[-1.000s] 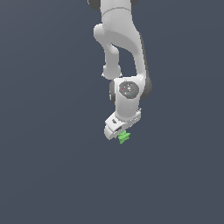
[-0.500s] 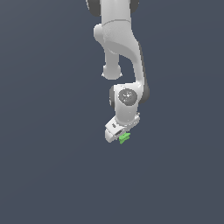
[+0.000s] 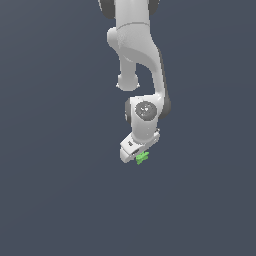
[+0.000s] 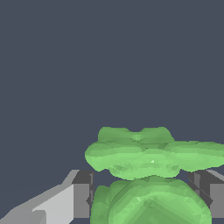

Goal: Pick up the object and move it to a goal position.

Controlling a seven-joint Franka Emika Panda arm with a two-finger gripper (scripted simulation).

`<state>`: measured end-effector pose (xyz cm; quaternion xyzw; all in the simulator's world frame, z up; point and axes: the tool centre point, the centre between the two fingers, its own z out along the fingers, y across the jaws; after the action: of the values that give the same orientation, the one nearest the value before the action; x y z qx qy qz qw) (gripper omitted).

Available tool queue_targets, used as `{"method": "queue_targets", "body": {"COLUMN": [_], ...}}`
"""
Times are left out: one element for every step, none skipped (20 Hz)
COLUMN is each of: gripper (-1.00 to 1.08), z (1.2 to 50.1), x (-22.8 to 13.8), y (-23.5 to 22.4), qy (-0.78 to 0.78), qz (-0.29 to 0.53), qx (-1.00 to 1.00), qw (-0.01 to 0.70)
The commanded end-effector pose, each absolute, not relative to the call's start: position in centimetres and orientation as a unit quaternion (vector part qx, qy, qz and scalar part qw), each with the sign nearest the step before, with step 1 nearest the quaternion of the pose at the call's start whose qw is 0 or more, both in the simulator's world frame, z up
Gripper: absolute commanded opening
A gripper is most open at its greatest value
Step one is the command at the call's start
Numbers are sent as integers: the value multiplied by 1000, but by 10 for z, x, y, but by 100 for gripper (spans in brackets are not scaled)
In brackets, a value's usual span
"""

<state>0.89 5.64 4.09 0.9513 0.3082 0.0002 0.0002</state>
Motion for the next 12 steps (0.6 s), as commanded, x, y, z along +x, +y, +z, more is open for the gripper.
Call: {"method": "queue_targets", "body": {"gripper": [-100,-100,-100,-100,-100,-100,-100,-100,-100,-100,-100,-100], "z": [41,42,43,44,45,47,49,52,55,58,62,66], "x": [9,9,9,10,10,11,12,13,14,15,16,17], "y": [56,55,53,50,47,42,37,32,25,18,10,1], "qy": [308,308,308,308,308,308,308,308,308,308,308,308], "qz": [0,0,0,0,0,0,0,0,0,0,0,0], "qx": [951,951,951,951,951,951,951,951,951,951,951,951], "qw": [0,0,0,0,0,0,0,0,0,0,0,0]}}
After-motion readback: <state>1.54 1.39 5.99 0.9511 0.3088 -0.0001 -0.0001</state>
